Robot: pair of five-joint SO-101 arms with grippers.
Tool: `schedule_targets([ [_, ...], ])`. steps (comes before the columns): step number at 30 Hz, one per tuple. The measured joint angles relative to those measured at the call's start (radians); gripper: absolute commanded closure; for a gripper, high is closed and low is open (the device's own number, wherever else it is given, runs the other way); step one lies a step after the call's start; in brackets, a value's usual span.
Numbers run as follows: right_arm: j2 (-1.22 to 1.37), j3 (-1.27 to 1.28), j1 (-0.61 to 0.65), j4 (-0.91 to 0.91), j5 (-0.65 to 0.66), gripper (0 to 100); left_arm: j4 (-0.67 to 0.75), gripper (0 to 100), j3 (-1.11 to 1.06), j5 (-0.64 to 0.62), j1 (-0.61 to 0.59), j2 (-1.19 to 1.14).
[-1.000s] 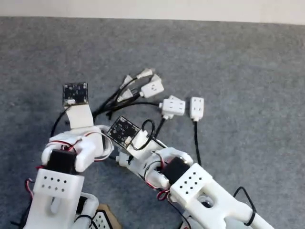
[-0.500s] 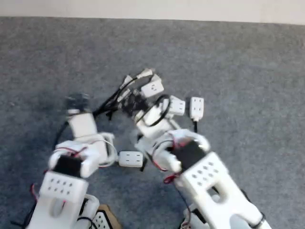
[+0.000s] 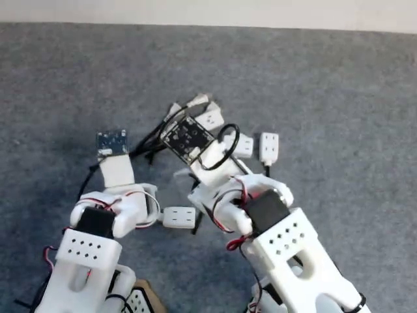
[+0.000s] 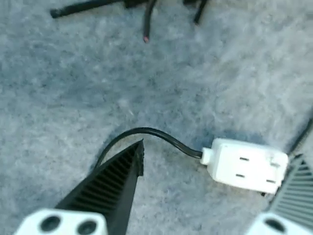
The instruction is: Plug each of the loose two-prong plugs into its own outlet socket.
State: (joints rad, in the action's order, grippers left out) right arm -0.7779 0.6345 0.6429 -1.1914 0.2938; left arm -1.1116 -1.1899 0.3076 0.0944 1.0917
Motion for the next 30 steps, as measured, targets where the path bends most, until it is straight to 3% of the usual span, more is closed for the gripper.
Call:
schedule_targets([
  [5, 0.107, 0.029, -0.147, -0.061, 0.063, 99.3, 0.026, 57, 0.000, 0.000, -0.054, 0.000],
  [11, 0.256, 0.203, -0.301, 0.055, 0.127, 98.8, 0.035, 57, 0.000, 0.000, -0.057, 0.000],
  [15, 0.285, 0.275, -0.322, 0.075, 0.172, 92.3, 0.035, 57, 0.000, 0.000, -0.058, 0.000],
  [21, 0.285, 0.284, -0.324, -0.064, 0.235, 75.6, 0.051, 57, 0.000, 0.000, -0.058, 0.000],
  [30, 0.293, 0.270, -0.313, -0.025, 0.155, 75.2, 0.054, 57, 0.000, 0.000, -0.058, 0.000],
])
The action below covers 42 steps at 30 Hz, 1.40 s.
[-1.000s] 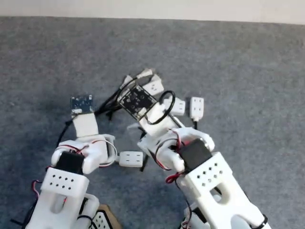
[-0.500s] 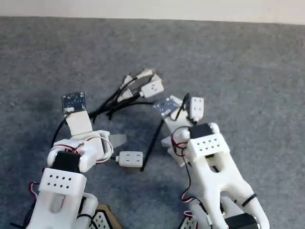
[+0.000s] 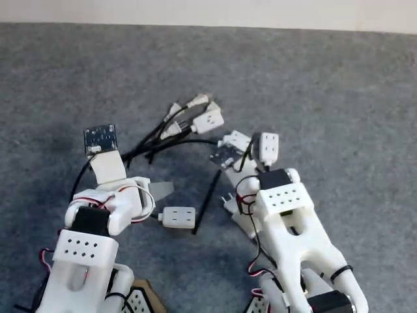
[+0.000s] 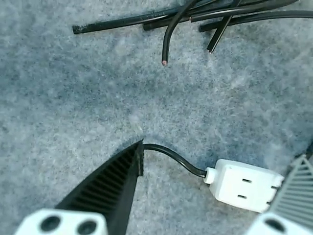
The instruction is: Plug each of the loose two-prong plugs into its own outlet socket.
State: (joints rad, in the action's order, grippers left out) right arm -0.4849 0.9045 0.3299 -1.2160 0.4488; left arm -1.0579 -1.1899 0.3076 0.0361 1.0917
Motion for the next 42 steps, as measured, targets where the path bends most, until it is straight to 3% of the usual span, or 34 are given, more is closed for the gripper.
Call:
schedule_targets([
  [9, 0.000, 0.031, 0.173, 0.141, -0.167, 75.2, 0.000, 57, 0.000, 0.000, 0.000, 0.000],
  [20, 0.003, 0.051, 0.183, 0.227, -0.175, 75.3, 0.000, 57, -0.006, 0.000, 0.000, 0.000],
  [30, 0.157, 0.051, 0.141, 0.301, -0.201, 75.5, 0.000, 57, -0.006, 0.000, 0.000, 0.000],
  [32, 0.166, 0.051, 0.141, 0.305, -0.201, 81.3, 0.000, 57, -0.006, 0.000, 0.000, 0.000],
  [35, 0.166, 0.051, 0.141, 0.308, -0.204, 98.9, 0.000, 57, -0.006, 0.000, 0.000, 0.000],
  [42, 0.166, 0.051, 0.141, 0.308, -0.241, 96.1, 0.015, 57, -0.028, 0.000, 0.000, 0.000],
])
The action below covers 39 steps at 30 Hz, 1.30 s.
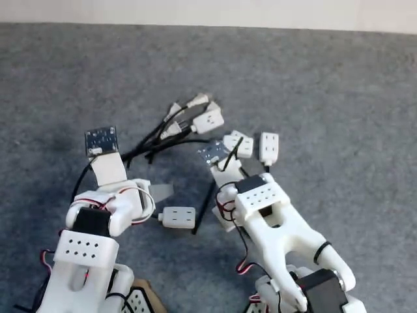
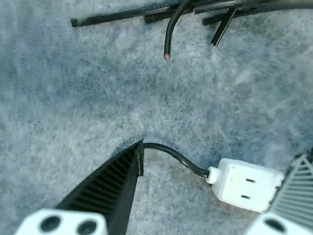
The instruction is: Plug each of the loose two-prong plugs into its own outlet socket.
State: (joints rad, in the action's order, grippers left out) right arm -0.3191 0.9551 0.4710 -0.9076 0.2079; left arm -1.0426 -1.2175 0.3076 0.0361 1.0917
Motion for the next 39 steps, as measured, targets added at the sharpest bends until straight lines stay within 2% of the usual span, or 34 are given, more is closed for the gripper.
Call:
schedule_targets([
  [6, 0.000, 0.000, 0.000, 0.000, -0.005, 97.3, 0.000, 57, 0.000, 0.000, 0.000, 0.000],
  [12, 0.000, 0.029, 0.000, 0.002, -0.005, 85.3, 0.000, 57, 0.000, 0.000, 0.000, 0.000],
  [20, 0.000, 0.035, -0.002, 0.000, -0.005, 95.5, 0.000, 57, 0.000, 0.000, 0.000, 0.000],
  [39, 0.000, 0.035, -0.002, 0.000, -0.005, 95.7, 0.000, 57, 0.000, 0.000, 0.000, 0.000],
])
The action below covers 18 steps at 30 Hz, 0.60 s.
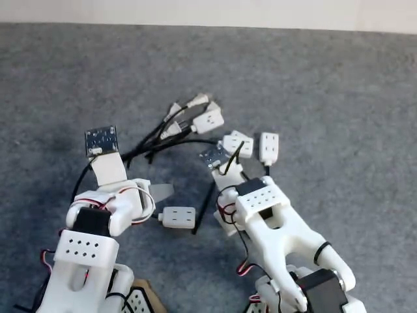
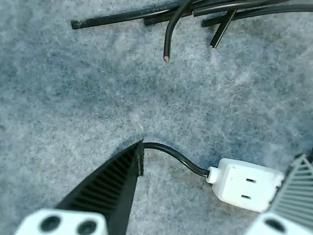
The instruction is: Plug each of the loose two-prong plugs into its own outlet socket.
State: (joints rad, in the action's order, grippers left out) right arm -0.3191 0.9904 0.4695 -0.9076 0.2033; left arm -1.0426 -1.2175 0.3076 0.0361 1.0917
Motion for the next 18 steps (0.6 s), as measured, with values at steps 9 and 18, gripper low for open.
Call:
schedule_targets([
  [9, 0.000, 0.000, 0.000, 0.000, 0.000, 94.0, 0.000, 57, 0.000, 0.000, 0.000, 0.000],
  [18, 0.000, 0.000, 0.002, 0.000, 0.000, 81.4, 0.000, 57, 0.000, 0.000, 0.000, 0.000],
])
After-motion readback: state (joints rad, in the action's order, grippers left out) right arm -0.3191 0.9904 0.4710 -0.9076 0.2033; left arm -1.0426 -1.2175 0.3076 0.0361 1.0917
